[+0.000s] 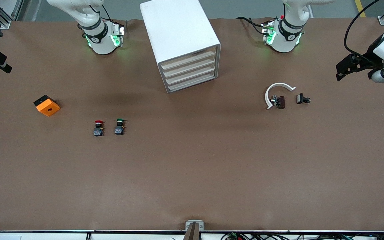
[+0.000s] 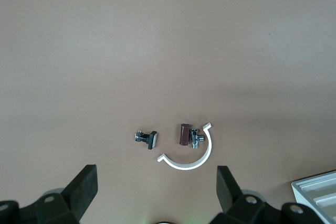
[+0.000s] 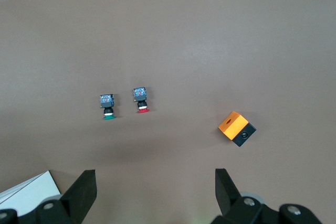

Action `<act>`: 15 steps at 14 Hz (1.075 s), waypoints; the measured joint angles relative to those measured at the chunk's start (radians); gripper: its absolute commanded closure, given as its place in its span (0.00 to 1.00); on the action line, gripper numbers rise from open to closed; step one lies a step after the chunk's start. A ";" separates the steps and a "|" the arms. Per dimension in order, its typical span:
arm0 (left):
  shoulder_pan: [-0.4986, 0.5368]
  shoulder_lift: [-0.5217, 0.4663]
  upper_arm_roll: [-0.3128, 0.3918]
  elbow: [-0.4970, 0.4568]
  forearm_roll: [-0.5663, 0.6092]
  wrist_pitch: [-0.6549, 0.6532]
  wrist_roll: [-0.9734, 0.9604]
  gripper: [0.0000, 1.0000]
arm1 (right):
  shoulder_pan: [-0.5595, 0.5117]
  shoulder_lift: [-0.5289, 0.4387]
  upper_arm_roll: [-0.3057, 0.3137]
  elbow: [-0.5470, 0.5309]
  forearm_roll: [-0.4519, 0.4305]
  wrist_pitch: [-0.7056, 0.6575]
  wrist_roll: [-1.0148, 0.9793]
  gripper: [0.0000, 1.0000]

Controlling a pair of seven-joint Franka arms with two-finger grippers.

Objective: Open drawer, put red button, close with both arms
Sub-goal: 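Reach the right gripper to the red button while the left gripper reaches the drawer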

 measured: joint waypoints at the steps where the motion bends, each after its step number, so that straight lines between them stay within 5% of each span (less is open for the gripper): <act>1: 0.000 0.000 0.000 0.001 0.000 0.000 0.000 0.00 | 0.000 0.000 0.000 0.000 0.000 0.000 0.000 0.00; 6: 0.001 0.027 0.001 0.029 0.000 0.000 0.000 0.00 | 0.000 0.000 0.000 0.000 0.000 0.000 0.000 0.00; 15: -0.013 0.282 -0.005 0.085 -0.041 0.001 -0.096 0.00 | 0.000 0.003 -0.002 0.000 0.000 -0.002 0.000 0.00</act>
